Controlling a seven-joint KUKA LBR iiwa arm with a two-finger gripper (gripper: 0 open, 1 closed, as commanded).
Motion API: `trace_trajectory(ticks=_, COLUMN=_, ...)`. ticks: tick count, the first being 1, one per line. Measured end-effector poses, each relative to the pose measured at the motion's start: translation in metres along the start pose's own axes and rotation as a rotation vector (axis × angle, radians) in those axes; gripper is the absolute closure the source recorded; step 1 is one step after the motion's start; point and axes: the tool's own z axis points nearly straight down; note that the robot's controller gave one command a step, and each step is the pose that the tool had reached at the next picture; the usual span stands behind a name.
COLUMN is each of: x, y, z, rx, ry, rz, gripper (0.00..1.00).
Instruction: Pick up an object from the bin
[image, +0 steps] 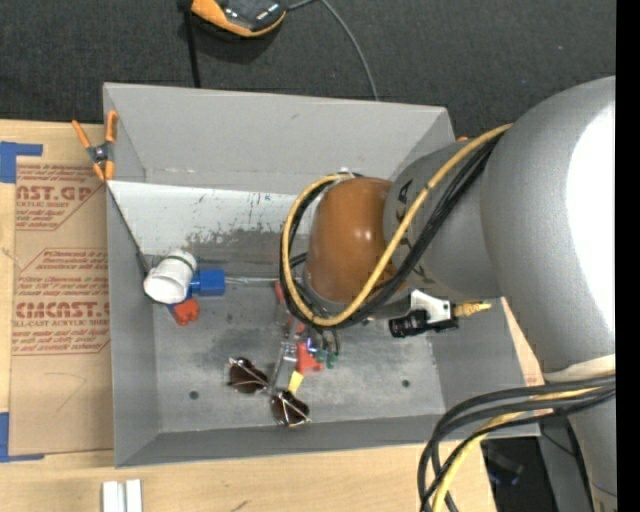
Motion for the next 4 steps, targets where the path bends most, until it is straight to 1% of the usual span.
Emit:
trace_trajectory(ticks=1, x=0.005, y=-0.011, z=0.018, rx=0.002, ry=0.005, rz=-0.13, gripper=0.0)
trace_trajectory(ticks=2, x=0.011, y=-0.012, z=0.033, rx=-0.001, ry=-0.001, rz=-0.135, gripper=1.0)
trace_trajectory(ticks=3, x=0.011, y=-0.012, z=0.033, rx=-0.001, ry=-0.001, rz=-0.135, gripper=1.0)
trace_trajectory(ticks=4, x=0.011, y=-0.008, z=0.034, rx=-0.003, ry=-0.001, rz=-0.123, gripper=0.0)
